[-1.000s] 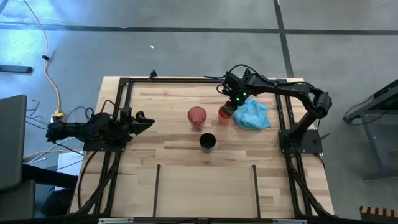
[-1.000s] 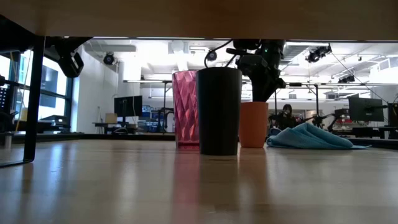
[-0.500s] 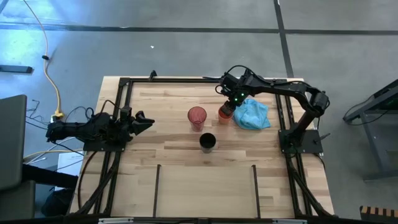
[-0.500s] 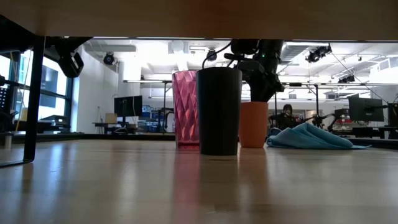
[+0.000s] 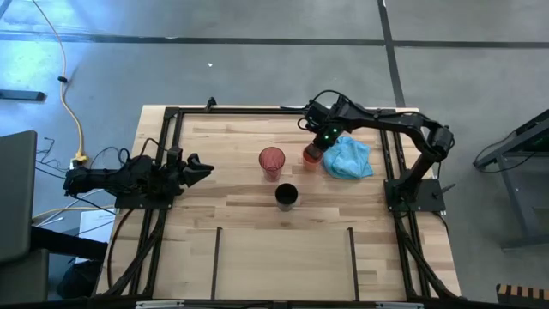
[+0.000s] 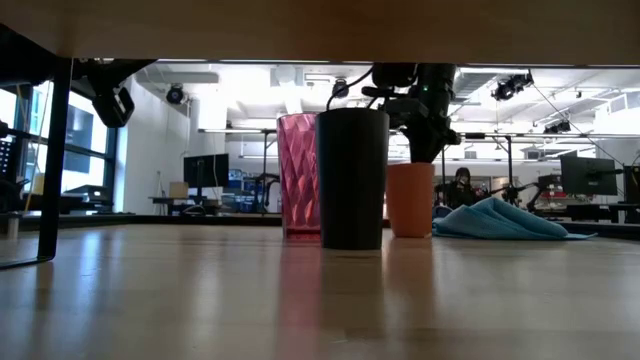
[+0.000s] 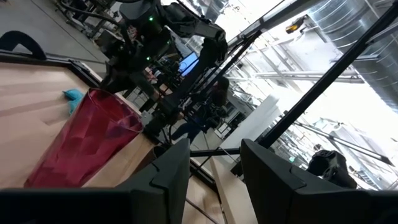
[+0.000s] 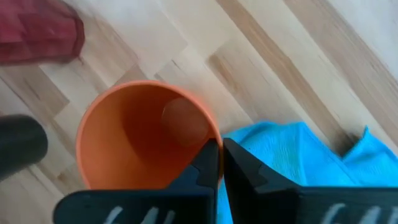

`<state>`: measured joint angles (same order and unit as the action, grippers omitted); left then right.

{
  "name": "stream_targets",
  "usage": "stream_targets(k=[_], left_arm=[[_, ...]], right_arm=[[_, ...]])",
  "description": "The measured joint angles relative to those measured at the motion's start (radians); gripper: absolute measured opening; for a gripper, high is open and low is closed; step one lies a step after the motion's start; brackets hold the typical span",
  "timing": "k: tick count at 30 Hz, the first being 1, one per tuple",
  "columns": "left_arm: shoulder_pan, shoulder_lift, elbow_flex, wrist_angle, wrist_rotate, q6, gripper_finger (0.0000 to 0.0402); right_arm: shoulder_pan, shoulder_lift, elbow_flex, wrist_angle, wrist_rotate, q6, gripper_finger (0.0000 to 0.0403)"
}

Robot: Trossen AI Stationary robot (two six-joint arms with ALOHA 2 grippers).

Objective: Stack small to large cups/mugs on shelf
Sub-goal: Put the orange cup on the shelf

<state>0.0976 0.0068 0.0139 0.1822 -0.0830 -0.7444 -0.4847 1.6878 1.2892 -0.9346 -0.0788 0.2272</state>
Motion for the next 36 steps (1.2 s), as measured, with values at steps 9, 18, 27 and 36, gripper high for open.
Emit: stream_targets(k=[9, 18, 27, 36], left_arm=[[0.000, 0.000, 0.000, -0.013, -0.004, 0.002, 0.0134], [0.000, 0.000, 0.000, -0.025, -0.004, -0.001, 0.0134], [0.000, 0.000, 0.000, -0.028, -0.004, -0.001, 0.0134], [0.000, 0.000, 0.000, -0.028, -0.004, -0.001, 0.0134]], right_arm=[[0.006, 0.000, 0.182, -0.187, 0.000, -0.019, 0.0001], [0.042, -0.001, 0.469, -0.516, 0.001, -0.026, 0.0000], [0.160, -0.077, 0.602, -0.617, 0.023, 0.086, 0.0000], [0.345, -0.174, 0.574, -0.637, 0.087, 0.329, 0.0000]])
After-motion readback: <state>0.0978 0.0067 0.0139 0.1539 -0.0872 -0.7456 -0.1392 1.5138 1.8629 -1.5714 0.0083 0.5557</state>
